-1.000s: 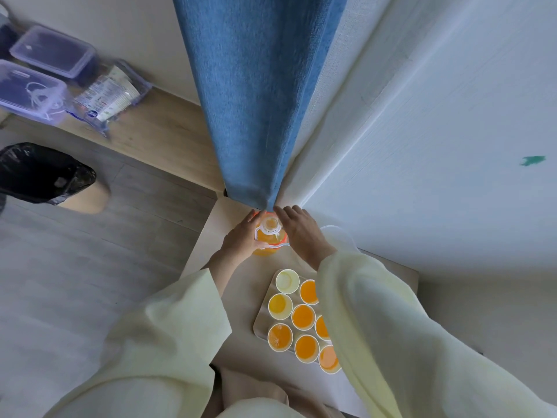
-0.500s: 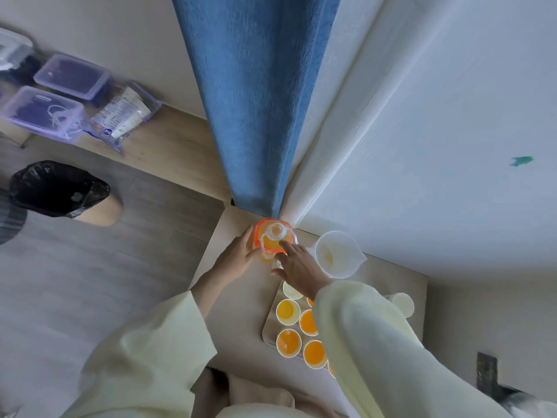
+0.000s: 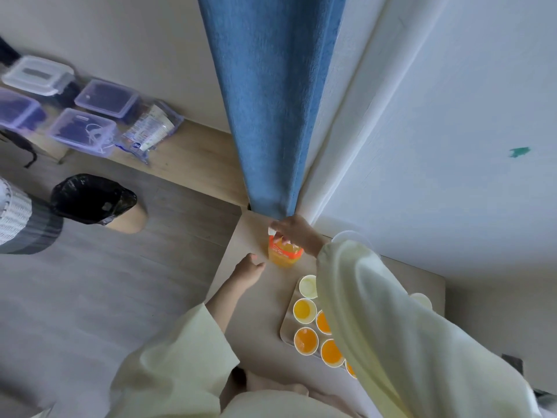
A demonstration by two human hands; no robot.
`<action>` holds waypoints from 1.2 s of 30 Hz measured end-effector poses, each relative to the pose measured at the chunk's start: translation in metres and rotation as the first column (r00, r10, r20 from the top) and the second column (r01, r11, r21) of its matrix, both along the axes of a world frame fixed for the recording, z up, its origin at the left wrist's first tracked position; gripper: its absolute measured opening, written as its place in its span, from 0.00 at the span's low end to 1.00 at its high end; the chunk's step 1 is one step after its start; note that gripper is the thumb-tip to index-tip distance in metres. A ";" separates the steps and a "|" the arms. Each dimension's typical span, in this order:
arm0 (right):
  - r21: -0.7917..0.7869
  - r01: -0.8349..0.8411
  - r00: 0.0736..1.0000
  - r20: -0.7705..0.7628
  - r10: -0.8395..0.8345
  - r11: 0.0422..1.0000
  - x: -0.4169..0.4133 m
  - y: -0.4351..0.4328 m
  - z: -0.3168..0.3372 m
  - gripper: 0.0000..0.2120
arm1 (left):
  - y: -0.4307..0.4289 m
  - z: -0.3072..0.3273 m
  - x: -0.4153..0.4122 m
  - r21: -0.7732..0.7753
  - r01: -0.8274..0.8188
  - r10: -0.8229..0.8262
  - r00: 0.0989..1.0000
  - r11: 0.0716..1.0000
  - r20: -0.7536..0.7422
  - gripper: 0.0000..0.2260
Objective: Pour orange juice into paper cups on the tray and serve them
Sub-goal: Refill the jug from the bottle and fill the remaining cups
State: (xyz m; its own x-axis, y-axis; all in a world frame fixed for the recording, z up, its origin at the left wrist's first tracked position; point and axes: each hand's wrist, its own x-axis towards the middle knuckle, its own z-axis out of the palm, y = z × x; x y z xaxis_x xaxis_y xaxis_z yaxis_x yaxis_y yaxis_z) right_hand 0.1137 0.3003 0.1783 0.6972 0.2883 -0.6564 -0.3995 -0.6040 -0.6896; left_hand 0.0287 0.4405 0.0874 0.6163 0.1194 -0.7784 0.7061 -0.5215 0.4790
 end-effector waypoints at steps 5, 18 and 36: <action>0.168 0.159 0.987 -0.010 -0.160 0.973 0.002 0.007 0.046 0.16 | -0.005 0.009 -0.010 -0.094 -0.144 0.143 0.989 0.985 -0.025 0.17; 0.382 0.147 0.988 -0.092 -0.120 0.912 -0.026 0.011 0.150 0.17 | -0.046 0.017 -0.044 -0.369 -0.863 0.779 0.482 0.344 -0.401 0.34; 0.228 -0.020 0.975 0.218 -0.031 0.974 -0.042 -0.016 0.203 0.22 | -0.070 0.026 -0.070 -0.495 -0.869 0.817 0.287 0.002 -0.501 0.33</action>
